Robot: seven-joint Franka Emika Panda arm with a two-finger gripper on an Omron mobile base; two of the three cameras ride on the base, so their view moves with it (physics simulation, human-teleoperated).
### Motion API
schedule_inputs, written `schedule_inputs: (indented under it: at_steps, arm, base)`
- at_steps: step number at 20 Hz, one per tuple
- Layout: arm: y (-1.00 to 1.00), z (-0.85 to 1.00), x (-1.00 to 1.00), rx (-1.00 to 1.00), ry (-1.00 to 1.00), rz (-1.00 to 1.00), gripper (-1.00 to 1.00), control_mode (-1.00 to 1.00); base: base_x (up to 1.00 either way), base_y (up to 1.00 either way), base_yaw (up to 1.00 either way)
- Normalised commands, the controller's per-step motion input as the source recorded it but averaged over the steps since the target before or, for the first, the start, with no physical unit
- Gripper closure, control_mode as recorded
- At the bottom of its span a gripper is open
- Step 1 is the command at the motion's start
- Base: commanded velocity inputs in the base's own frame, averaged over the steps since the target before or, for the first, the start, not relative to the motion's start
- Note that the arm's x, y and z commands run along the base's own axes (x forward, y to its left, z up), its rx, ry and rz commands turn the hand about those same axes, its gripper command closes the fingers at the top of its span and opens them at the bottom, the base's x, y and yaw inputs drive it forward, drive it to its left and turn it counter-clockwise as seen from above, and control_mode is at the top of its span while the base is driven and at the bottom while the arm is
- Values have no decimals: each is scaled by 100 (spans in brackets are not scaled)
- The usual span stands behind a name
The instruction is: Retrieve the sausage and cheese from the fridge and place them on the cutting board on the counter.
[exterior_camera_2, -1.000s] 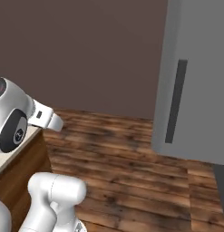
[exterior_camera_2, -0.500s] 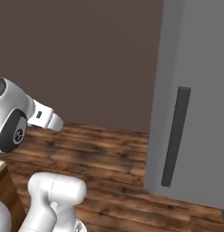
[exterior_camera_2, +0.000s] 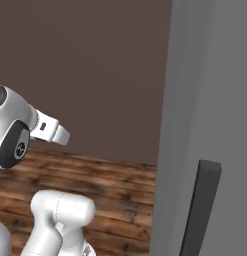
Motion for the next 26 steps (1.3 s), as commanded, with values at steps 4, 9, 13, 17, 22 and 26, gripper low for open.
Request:
schedule_inputs:
  at_steps: [4,9,13,17,22,26]
  arm:
    - [0,0,0,0,0,0,-100,100]
    - [0,0,0,0,0,0,-100,100]
    - [0,0,0,0,0,0,-100,100]
    - [0,0,0,0,0,0,-100,100]
    - [0,0,0,0,0,0,-100,100]
    - [0,0,0,0,0,0,-100,100]
  base:
    - [100,0,-20]
    - [64,0,-68]
    - [0,0,-98]
    - [16,25,-91]
    - [73,43,-73]
    - [99,48,-60]
